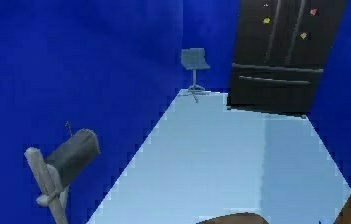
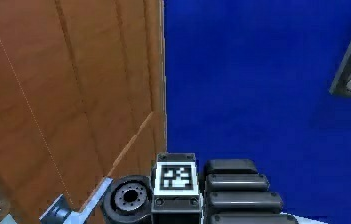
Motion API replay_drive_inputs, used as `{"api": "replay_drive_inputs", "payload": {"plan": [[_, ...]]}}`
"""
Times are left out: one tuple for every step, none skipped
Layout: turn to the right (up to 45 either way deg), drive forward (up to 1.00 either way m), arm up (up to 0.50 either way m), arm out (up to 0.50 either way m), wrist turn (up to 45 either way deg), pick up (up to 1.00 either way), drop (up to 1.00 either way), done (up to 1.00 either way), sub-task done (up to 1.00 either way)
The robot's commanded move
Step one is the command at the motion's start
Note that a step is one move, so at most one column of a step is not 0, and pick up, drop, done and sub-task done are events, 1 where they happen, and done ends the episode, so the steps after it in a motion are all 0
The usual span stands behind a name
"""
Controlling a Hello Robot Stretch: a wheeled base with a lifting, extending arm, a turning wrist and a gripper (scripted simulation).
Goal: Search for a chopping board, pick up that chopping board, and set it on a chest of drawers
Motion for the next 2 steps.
{"api": "replay_drive_inputs", "payload": {"plan": [[0.0, 0.6, 0.0, 0.0, 0.0, 0.0, 0.0, 0.0, 0.0], [45.0, 0.0, 0.0, 0.0, 0.0, 0.0, 0.0, 0.0, 0.0]]}}
